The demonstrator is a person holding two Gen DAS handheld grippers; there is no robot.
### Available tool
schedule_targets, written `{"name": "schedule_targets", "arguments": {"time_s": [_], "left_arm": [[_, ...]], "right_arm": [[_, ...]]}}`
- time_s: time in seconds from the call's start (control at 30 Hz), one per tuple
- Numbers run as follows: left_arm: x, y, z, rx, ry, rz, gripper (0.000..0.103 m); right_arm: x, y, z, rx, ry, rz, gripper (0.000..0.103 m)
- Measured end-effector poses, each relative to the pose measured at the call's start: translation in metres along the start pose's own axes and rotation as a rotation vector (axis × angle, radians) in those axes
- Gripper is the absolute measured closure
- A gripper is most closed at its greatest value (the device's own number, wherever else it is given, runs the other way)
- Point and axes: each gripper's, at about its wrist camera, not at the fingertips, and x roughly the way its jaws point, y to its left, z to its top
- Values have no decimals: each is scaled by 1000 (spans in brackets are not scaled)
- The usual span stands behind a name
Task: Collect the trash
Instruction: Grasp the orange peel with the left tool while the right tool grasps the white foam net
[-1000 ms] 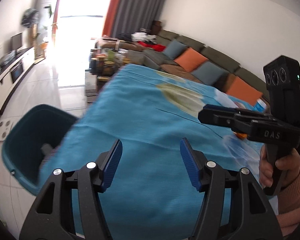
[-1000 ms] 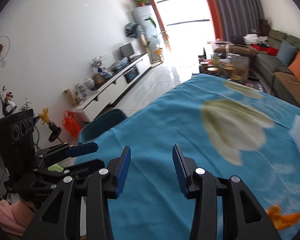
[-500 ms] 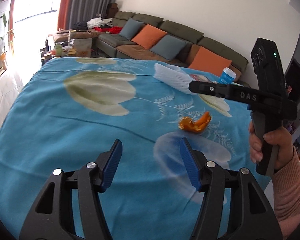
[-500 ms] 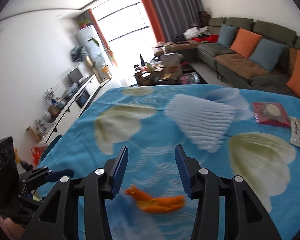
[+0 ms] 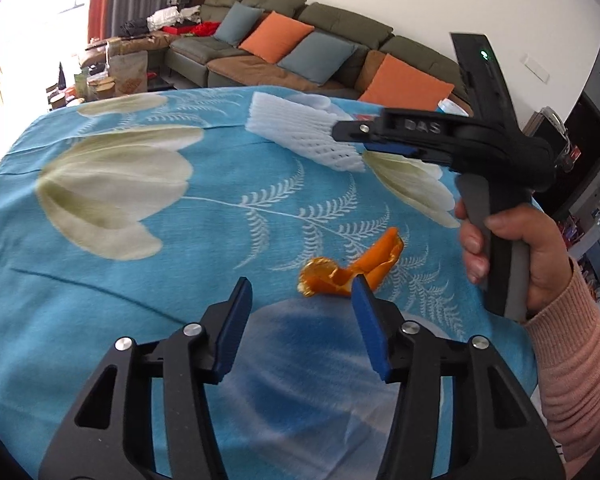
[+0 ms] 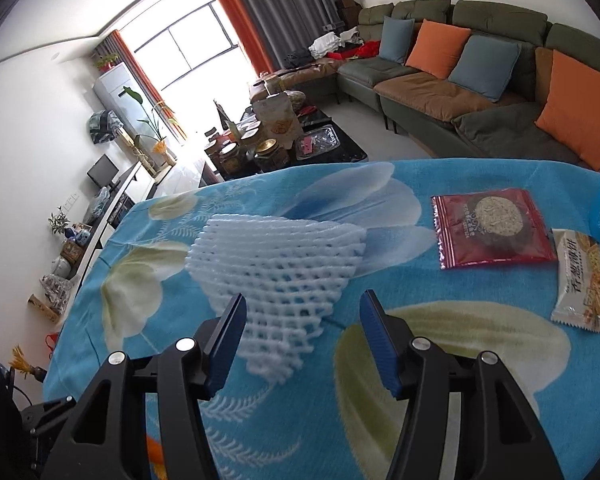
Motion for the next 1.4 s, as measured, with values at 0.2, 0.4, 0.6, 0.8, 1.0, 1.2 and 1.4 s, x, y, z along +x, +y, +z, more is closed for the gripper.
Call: {"name": "schedule_targets", "arguments": {"time_s": [0.2, 0.4, 0.6, 0.8, 1.0, 1.2, 1.4], "left_arm": [[13, -5, 4, 1, 28, -30, 59], [15, -7, 2, 10, 34, -42, 73], [11, -9, 0, 9, 21, -30, 77], [0, -6, -6, -5, 5, -32, 81], [-17, 4, -10, -29, -24, -24, 83], [-40, 14, -19, -45, -60, 0, 86], [-62, 24, -31, -60, -90, 16, 92]], "right_arm": [[16, 4, 3, -6, 24, 21, 43], [17, 13, 0, -47, 20, -19, 62], [13, 13, -2, -50, 22, 7, 96], [-3, 17, -5, -49, -12, 62, 97], [-29, 23, -12, -45, -61, 119, 97], [-50, 34, -25, -46, -95, 176, 97], [-65, 43, -38, -39, -117, 231, 97]]}}
